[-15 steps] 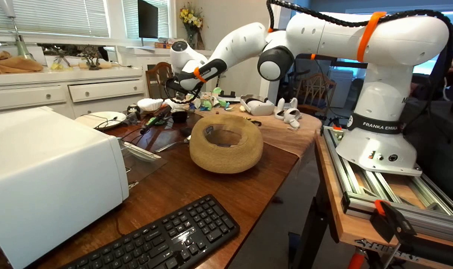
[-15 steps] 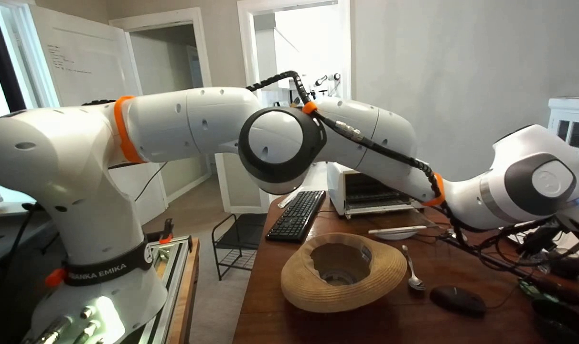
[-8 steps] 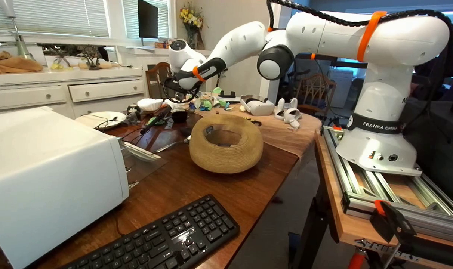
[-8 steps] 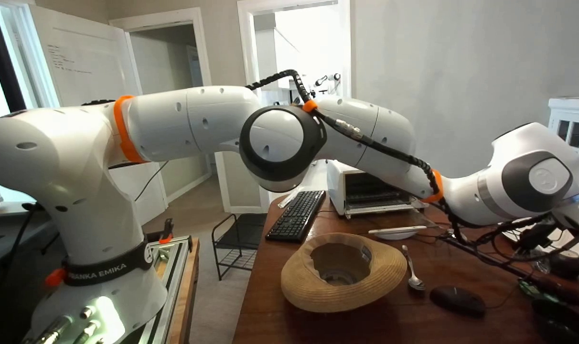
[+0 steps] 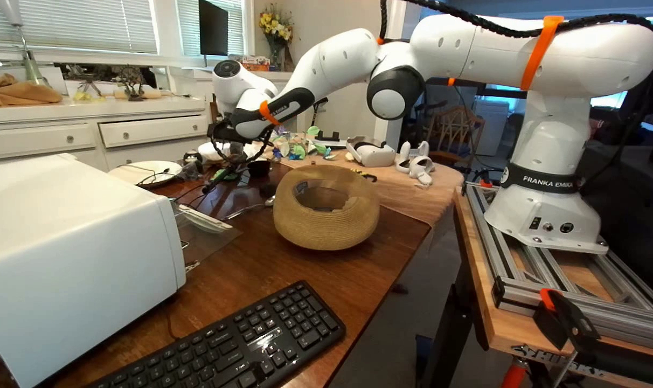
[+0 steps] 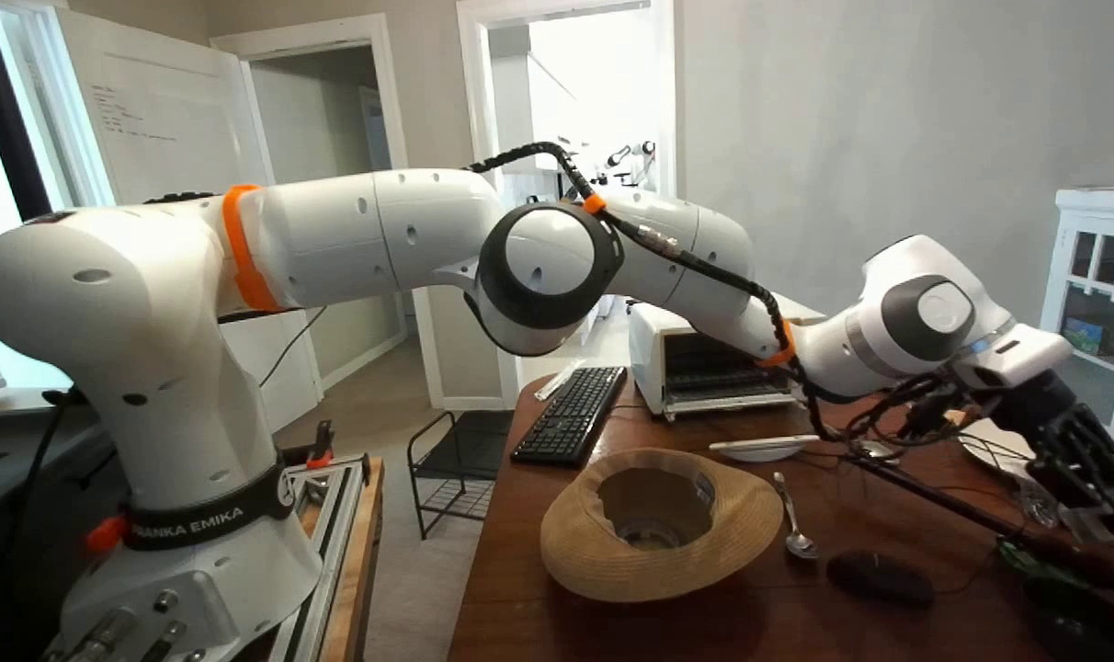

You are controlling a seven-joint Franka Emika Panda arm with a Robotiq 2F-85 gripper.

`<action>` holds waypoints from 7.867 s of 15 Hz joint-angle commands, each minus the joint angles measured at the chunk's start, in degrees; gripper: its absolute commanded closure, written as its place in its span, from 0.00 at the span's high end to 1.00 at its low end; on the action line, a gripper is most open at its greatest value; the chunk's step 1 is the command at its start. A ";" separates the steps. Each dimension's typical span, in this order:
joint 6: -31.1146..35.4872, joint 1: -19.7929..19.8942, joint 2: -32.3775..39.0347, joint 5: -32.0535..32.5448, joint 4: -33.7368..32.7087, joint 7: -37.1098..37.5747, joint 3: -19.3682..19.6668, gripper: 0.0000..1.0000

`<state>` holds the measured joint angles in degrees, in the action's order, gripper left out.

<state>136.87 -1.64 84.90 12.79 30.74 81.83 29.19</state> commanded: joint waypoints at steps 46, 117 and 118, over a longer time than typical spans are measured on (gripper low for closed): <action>-12.31 -15.64 1.07 9.16 21.98 29.42 14.66 0.24; -21.95 -5.99 0.49 51.89 13.77 29.32 -8.40 0.23; -22.01 -5.98 0.51 51.92 13.71 29.30 -8.41 0.23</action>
<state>116.41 -8.03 84.98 62.48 45.29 109.66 22.00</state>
